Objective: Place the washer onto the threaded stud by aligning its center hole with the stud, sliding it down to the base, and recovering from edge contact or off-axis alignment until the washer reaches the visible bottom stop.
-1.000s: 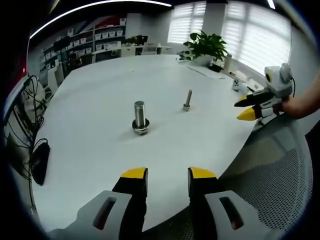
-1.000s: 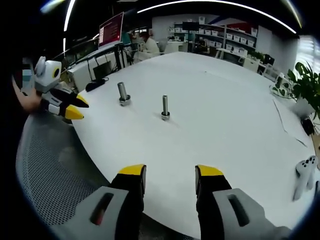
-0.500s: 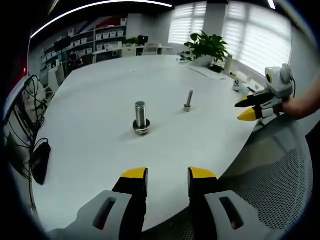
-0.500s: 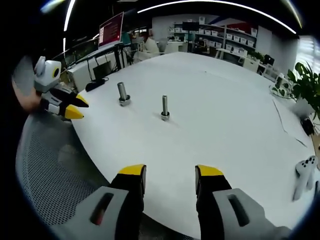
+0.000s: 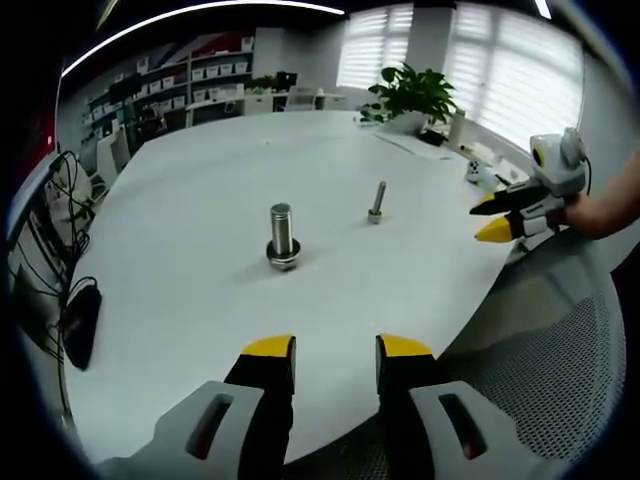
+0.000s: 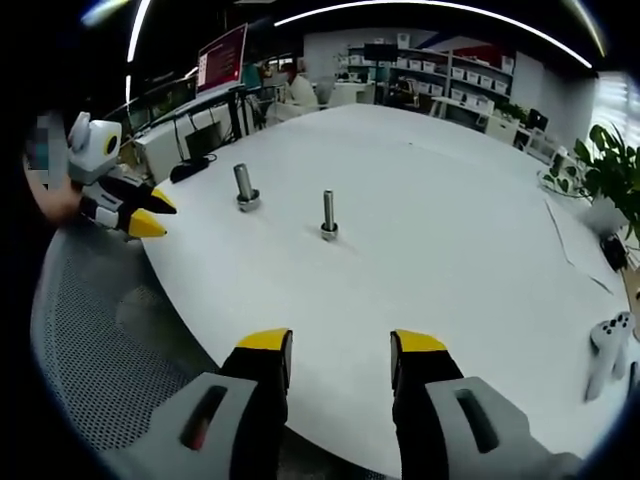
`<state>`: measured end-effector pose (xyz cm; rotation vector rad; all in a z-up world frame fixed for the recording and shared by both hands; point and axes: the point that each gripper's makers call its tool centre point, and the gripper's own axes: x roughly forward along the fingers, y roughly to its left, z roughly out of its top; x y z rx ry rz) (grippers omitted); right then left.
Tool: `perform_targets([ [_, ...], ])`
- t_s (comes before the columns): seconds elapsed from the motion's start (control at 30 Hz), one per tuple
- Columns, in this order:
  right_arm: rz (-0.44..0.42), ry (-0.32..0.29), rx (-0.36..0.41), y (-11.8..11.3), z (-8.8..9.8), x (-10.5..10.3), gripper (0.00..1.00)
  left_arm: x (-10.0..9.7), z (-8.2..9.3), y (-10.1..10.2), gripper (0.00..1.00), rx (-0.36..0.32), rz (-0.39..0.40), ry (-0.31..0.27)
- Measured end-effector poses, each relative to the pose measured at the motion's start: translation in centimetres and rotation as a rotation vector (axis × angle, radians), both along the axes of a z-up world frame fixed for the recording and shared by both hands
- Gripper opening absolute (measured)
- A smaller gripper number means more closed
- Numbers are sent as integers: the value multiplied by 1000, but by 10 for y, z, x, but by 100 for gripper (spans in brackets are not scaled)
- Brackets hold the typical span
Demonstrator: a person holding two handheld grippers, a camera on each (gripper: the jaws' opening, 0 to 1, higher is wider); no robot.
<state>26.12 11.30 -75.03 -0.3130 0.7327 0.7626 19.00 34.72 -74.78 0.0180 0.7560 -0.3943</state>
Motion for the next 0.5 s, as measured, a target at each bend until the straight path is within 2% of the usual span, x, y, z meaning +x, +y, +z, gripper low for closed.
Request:
perform_targets([
  [0.5,-3,-4,1,0,0,0,42,0,0,1,30,2,-1,-1],
])
